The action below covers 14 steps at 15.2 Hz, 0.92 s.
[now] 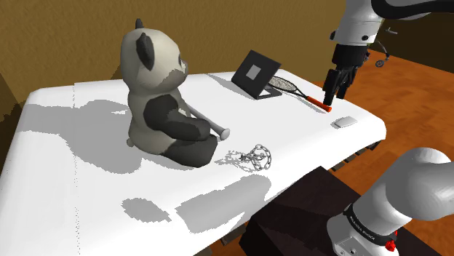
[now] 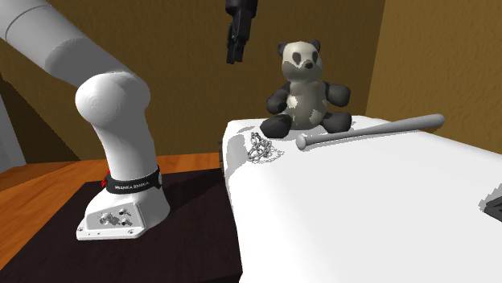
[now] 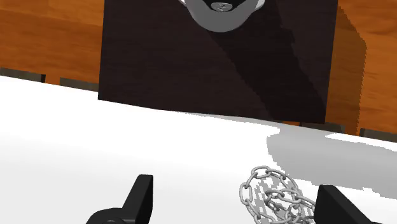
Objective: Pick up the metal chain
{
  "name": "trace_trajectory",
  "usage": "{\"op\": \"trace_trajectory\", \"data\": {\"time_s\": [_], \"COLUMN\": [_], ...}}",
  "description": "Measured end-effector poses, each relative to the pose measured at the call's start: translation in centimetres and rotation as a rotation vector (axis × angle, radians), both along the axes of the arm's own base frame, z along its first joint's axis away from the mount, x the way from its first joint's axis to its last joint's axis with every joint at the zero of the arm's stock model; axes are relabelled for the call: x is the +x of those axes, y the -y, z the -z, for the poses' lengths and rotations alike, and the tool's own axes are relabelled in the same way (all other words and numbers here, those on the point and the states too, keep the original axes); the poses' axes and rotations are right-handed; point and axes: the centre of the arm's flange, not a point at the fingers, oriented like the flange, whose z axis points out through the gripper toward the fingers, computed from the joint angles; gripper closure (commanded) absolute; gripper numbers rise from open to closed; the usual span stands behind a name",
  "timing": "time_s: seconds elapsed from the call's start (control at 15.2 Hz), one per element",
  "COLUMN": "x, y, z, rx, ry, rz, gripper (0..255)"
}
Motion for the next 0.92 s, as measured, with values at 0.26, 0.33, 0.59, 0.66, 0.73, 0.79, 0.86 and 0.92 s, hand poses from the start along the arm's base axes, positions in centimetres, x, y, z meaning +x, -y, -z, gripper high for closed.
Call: {"op": "trace_trajectory", "data": {"time_s": [0.26, 0.33, 0.59, 0.66, 0.73, 0.79, 0.86, 0.92], "x": [1.1, 1.6, 3.6, 4.1, 4.6, 4.7, 5.0, 5.4], "y": [-0.1, -0.5, -1.7, -1.9, -2.4, -2.8, -3.3, -3.9], "z": [2.4, 3.4, 7.8, 8.9, 10.1, 11.3, 12.3, 13.3], "rx": [0.014, 0.02, 0.046, 0.052, 0.059, 0.066, 0.072, 0.079], "ry": [0.011, 0.016, 0.039, 0.045, 0.05, 0.057, 0.063, 0.069], "rz": [-0.1, -0.146, -0.339, -0.388, -0.438, -0.487, -0.537, -0.586], "gripper": [0, 0, 0, 0, 0, 0, 0, 0]}}
